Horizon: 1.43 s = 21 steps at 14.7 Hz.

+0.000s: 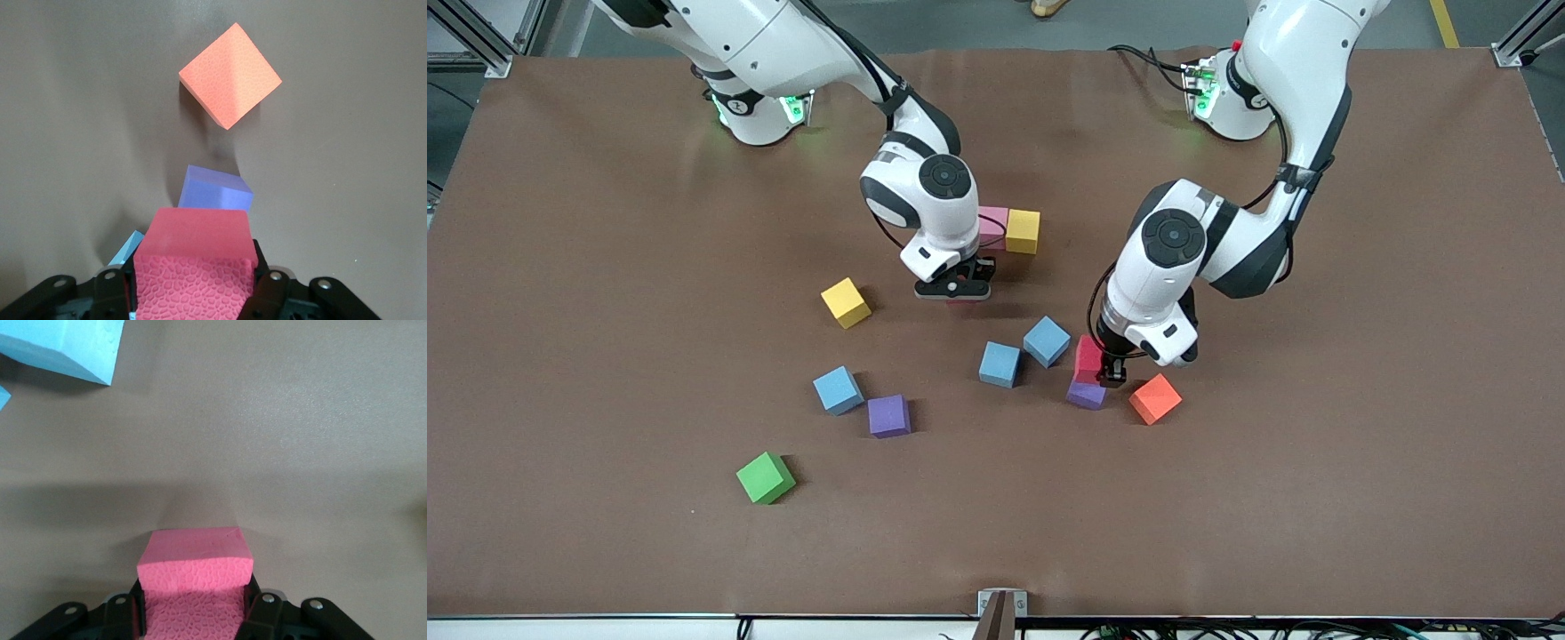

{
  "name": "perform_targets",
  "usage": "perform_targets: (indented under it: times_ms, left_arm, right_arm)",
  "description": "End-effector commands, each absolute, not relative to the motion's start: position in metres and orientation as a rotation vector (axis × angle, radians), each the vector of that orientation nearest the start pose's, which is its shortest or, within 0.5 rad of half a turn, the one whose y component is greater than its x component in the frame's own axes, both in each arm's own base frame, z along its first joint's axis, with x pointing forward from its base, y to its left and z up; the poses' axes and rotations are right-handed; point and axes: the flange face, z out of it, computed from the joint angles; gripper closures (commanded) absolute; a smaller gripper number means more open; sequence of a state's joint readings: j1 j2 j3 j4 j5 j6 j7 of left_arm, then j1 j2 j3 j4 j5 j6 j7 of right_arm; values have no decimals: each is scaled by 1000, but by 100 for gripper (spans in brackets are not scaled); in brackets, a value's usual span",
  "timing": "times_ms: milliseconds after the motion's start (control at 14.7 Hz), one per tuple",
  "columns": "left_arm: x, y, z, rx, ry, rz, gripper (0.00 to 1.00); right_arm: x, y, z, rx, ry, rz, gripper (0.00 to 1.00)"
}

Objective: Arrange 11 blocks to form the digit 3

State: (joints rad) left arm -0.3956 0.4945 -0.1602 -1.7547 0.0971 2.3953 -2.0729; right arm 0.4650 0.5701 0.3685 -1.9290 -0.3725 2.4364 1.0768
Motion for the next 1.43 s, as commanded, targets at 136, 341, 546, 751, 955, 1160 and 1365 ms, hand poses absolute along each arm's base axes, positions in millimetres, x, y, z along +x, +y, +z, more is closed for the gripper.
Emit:
perform_targets:
  times_ms: [136, 341, 546, 751, 955, 1160, 1365]
  left_arm:
    - [580, -347, 310, -2426, -2222, -82, 68]
    - [580, -348, 310, -2427, -2220, -81, 68]
    - [580, -348, 310, -2430, -2219, -82, 68]
    - [580, -348, 310, -2430, -2219, -82, 68]
    - [580, -348, 310, -2430, -2219, -82, 68]
    - [579, -350, 310, -2432, -2218, -81, 68]
    - [576, -355, 311, -2438, -2213, -75, 68]
  right_arm:
    - [426, 455, 203, -3164, 36, -51, 97]
    - [429, 453, 203, -3165, 34, -53, 78]
    - [435, 450, 204, -3172, 18, -67, 0]
    - [434, 454, 207, -3167, 9, -74, 0]
    - [436, 454, 209, -3164, 7, -79, 0]
    - [440, 452, 218, -3162, 9, -92, 0]
    - [451, 444, 241, -3177, 13, -117, 0]
